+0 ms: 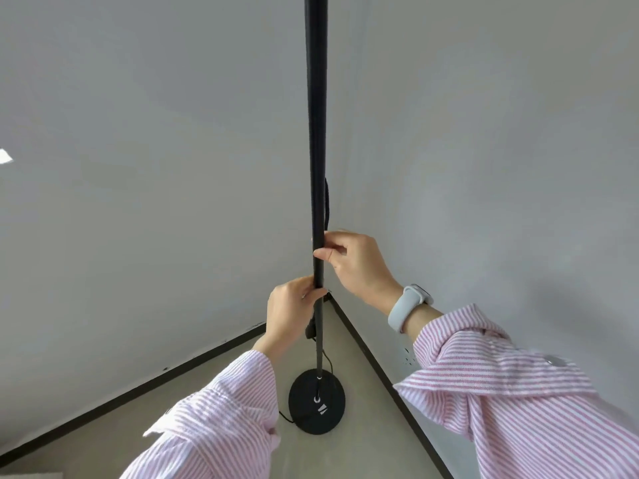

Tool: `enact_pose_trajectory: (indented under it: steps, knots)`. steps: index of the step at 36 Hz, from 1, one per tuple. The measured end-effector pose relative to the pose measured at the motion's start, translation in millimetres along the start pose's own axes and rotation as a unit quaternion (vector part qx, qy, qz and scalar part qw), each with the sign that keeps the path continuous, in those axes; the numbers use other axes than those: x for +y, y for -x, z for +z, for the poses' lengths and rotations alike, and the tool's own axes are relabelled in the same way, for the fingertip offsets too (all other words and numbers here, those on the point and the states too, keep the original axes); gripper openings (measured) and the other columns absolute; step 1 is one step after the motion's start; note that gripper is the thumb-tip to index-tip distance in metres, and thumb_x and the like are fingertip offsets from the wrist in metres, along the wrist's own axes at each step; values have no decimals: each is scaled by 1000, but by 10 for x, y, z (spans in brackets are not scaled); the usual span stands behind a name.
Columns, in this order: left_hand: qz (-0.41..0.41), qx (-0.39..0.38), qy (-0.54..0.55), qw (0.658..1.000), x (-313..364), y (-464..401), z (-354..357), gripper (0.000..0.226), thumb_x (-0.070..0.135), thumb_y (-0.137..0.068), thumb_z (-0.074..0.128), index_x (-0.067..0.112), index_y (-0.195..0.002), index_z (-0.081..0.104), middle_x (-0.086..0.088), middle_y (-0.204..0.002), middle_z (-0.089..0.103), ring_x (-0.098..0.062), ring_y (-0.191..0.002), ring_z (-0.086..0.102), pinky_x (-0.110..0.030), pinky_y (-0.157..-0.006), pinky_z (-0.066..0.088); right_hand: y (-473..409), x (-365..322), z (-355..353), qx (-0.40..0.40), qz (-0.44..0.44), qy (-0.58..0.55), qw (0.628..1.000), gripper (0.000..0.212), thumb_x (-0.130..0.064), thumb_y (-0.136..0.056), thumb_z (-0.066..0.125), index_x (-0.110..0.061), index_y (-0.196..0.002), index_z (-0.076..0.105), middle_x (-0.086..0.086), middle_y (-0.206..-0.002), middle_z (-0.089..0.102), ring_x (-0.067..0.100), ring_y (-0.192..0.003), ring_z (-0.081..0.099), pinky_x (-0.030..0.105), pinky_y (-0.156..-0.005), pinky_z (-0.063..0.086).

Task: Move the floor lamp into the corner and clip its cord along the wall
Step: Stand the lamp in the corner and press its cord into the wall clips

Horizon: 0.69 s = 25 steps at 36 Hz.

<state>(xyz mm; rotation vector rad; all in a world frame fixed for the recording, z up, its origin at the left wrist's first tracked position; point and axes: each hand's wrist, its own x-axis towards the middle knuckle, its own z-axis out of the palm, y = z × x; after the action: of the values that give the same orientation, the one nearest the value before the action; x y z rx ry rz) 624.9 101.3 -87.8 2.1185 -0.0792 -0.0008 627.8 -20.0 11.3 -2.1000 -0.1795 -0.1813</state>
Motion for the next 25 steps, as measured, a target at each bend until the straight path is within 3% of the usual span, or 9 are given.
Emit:
enact_pose_trajectory:
  steps: [3, 6, 10, 13, 16, 21, 25]
  knots:
    - [2, 4, -12, 1000, 63, -135, 24, 8, 19, -81, 65, 19, -85, 73, -1, -71, 73, -21, -68, 67, -32, -68, 53, -69, 24, -39, 31, -14, 8, 999, 13, -8, -83, 61, -7, -91, 70, 9, -92, 71, 16, -78, 61, 7, -71, 44]
    - [13, -1, -16, 1000, 102, -265, 55, 7, 19, -81, 65, 20, -78, 71, 2, -66, 72, -9, -52, 60, -14, -54, 46, -151, 48, -92, 53, -20, 3, 998, 14, -8, -83, 62, -7, -94, 70, 8, -94, 71, 12, -79, 60, -2, -71, 40]
    - [19, -17, -28, 999, 113, -387, 108, 10, 17, -81, 63, 14, -75, 69, 8, -57, 65, 1, -46, 53, -6, -50, 39, -204, 115, -145, 65, -16, 4, 998, 14, -9, -82, 63, -7, -93, 71, 8, -93, 72, 12, -79, 61, -1, -72, 41]
    - [25, -33, -40, 998, 79, -420, 175, 12, 17, -82, 63, 22, -73, 68, 13, -57, 64, 2, -51, 57, -8, -53, 39, -182, 202, -159, 58, -7, 7, 998, 11, -11, -81, 65, -8, -89, 71, 8, -89, 72, 10, -73, 60, 0, -69, 41]
    - [35, -52, -41, 997, 52, -466, 216, 9, 18, -84, 61, 22, -82, 69, 3, -73, 73, -12, -67, 66, -24, -65, 49, -181, 256, -176, 73, -3, 6, 997, 9, -12, -79, 67, -10, -86, 72, 5, -85, 72, 6, -69, 57, 1, -67, 42]
    - [60, -101, -68, 991, 39, -482, 192, 10, 17, -87, 59, 19, -90, 67, 1, -84, 74, -19, -78, 67, -31, -73, 52, -124, 266, -185, 79, -8, 8, 997, 7, -15, -78, 69, -11, -83, 72, 4, -83, 73, 6, -70, 60, 7, -69, 46]
    - [74, -139, -66, 985, 71, -497, 126, 13, 15, -87, 59, 20, -93, 68, 11, -87, 71, -3, -76, 60, -3, -65, 41, -63, 227, -195, 97, -24, 26, 995, 7, -16, -77, 70, -11, -81, 73, 1, -78, 72, 4, -65, 60, 8, -67, 47]
